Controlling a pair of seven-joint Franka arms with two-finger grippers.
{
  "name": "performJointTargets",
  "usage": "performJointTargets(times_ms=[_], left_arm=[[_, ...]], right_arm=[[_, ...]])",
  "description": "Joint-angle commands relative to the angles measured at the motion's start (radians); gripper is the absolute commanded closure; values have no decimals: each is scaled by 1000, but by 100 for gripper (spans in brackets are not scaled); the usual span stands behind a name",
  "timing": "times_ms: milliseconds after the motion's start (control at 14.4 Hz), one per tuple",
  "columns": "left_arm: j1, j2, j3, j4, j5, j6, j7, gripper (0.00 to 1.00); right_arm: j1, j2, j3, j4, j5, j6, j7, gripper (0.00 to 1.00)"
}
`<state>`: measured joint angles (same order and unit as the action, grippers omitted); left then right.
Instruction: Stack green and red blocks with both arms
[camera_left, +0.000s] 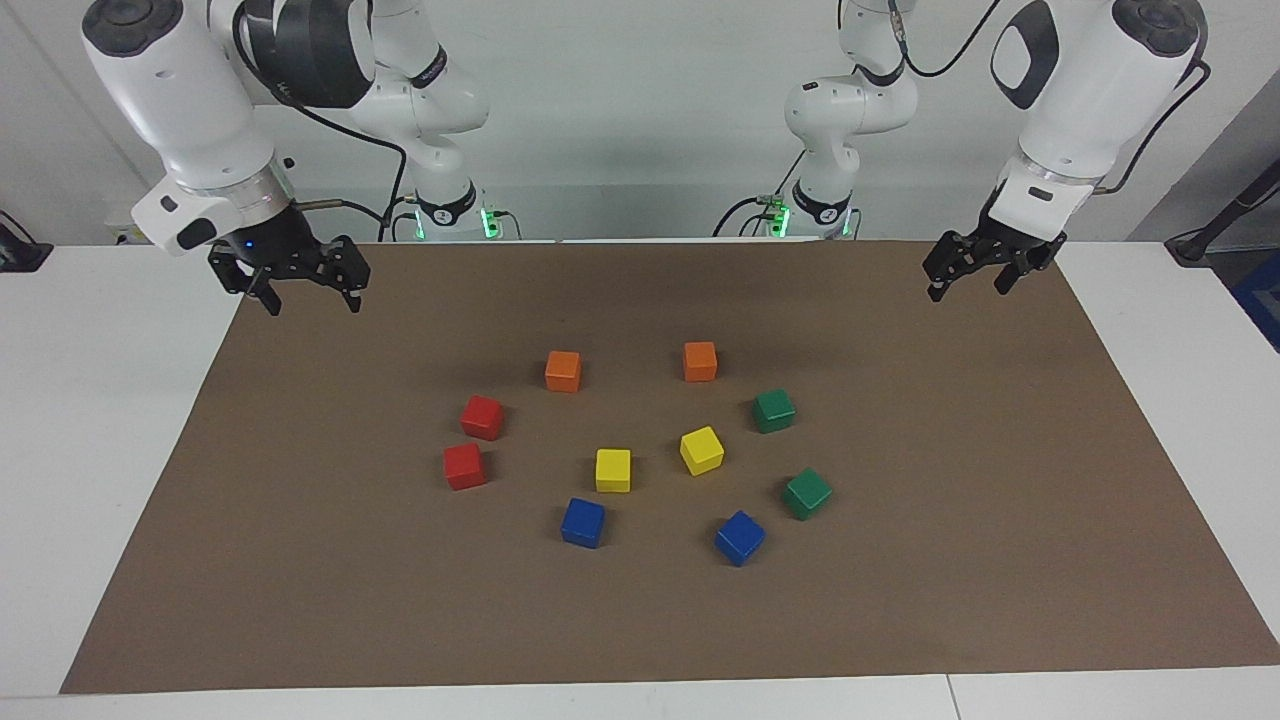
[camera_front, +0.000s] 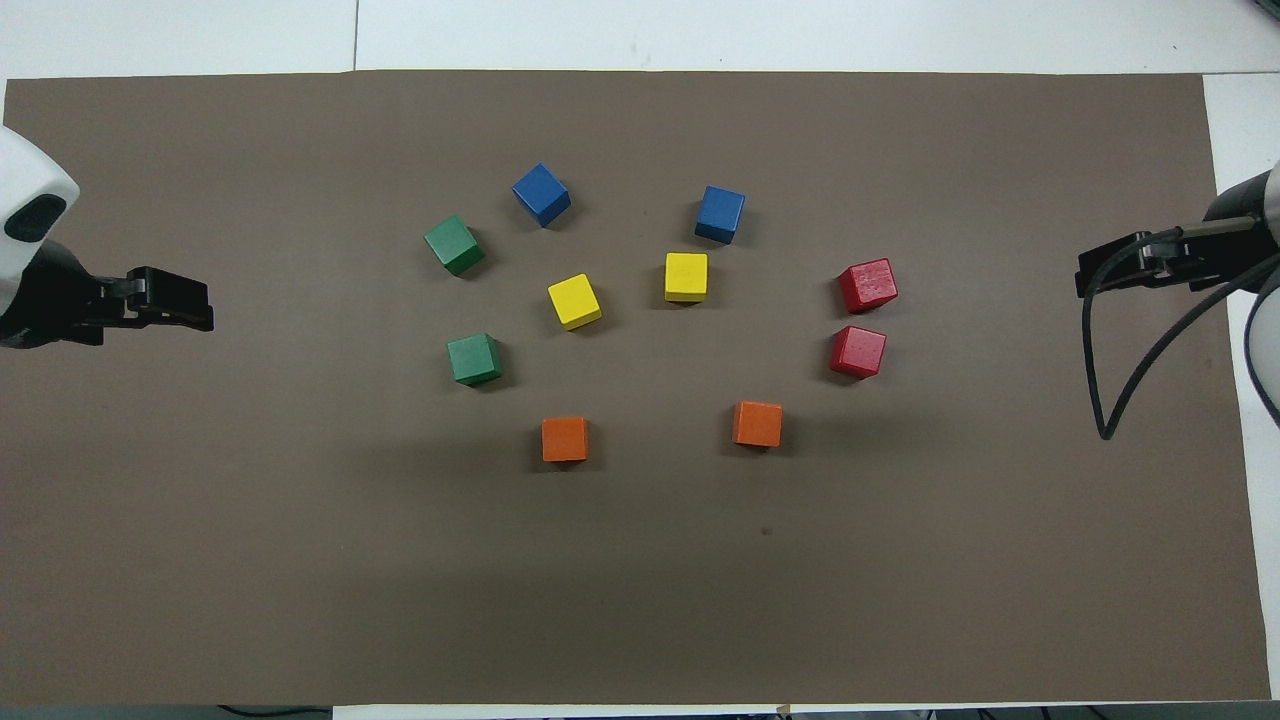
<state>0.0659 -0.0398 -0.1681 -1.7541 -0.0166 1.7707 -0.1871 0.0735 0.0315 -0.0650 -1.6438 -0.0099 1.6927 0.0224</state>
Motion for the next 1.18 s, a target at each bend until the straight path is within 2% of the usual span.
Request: performJointTargets(times_ms=[0,69,208,347,486,763,902,1110], left_arm=[[-64,66,7,-54,-6,107,-51,0],[-80,102,7,-56,-5,128,-67,0],[-104,123,4,-96,-5,183,-119,0],[-175,142,4,-152,-5,273,-256,0],[-224,193,6,-157,-5,329,-276,0],[-261,262,7,-166,-2,395,-344,0],[-302,300,9,-174,7,437,-382,0],[-307,334,7,-180,32,455,-380,0]], right_arm=[[29,-90,16,-183,-21,108,111,0],[52,-97,16,-229,-19,148,184,0],[74,-76,17,-278,-16,214,379,0],[117,-36,17,-287,-15,245,494,0],[156,7,17,-297,-10,303,592,0],[186,48,19,-342,-2,413,623,0],[190,59,19,-399,-2,488,625,0],[212,68,19,-474,-2,587,630,0]])
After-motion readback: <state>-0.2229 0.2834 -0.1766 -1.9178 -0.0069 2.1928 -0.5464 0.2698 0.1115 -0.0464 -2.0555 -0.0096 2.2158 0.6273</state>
